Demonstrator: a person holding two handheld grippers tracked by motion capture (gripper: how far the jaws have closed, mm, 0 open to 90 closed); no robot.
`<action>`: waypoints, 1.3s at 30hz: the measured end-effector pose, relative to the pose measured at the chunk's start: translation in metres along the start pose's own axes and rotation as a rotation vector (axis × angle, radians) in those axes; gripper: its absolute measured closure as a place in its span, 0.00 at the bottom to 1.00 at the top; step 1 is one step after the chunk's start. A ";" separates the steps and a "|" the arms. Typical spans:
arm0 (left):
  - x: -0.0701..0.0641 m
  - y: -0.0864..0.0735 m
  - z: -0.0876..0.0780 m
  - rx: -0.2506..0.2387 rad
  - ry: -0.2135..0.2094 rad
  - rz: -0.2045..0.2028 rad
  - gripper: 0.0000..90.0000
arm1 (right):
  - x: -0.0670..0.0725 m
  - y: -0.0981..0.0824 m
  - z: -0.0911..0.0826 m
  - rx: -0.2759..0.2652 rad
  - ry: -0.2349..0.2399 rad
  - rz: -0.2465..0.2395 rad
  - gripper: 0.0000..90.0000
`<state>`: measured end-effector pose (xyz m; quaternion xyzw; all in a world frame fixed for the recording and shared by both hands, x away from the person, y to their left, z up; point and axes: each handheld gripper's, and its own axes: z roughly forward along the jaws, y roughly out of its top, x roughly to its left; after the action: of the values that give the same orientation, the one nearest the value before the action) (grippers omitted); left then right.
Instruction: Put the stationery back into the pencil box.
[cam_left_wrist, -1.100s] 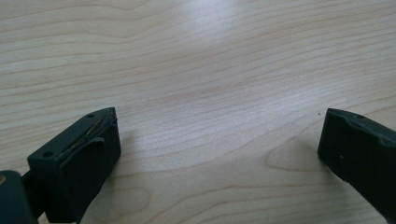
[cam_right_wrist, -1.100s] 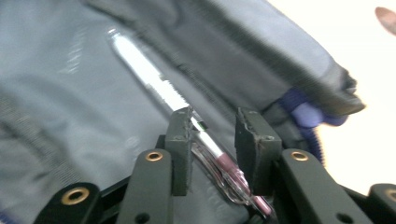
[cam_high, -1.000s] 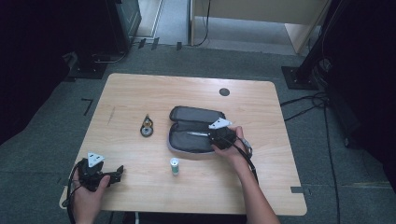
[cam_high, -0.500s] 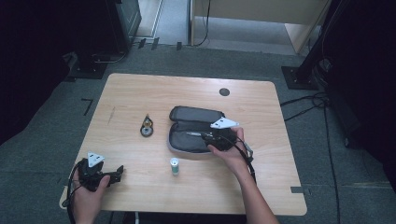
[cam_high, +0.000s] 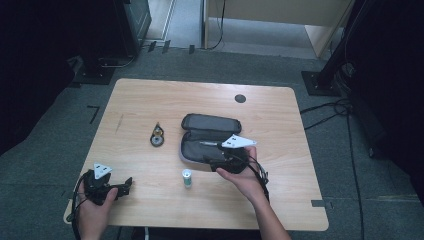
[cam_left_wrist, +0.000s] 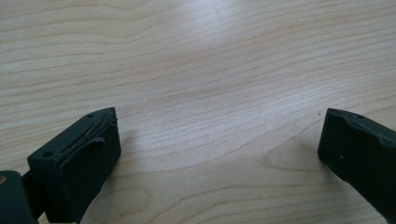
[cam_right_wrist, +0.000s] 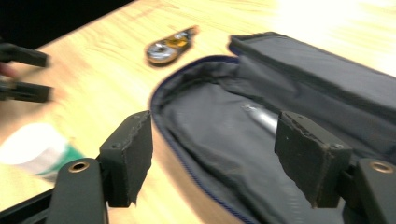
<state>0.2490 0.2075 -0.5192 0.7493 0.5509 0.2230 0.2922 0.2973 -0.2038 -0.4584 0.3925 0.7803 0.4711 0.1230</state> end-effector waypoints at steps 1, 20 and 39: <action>0.000 0.000 0.000 0.001 0.000 0.001 0.00 | 0.002 0.000 -0.001 0.002 0.013 0.002 0.30; 0.000 0.000 0.000 0.000 0.000 0.000 0.00 | 0.044 -0.004 -0.006 -0.014 0.102 -0.064 0.44; 0.000 0.000 0.000 0.000 0.000 0.000 0.00 | 0.059 -0.006 -0.006 -0.023 0.149 -0.079 0.48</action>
<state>0.2490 0.2076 -0.5192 0.7495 0.5507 0.2228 0.2920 0.2522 -0.1663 -0.4505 0.3238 0.7968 0.5026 0.0878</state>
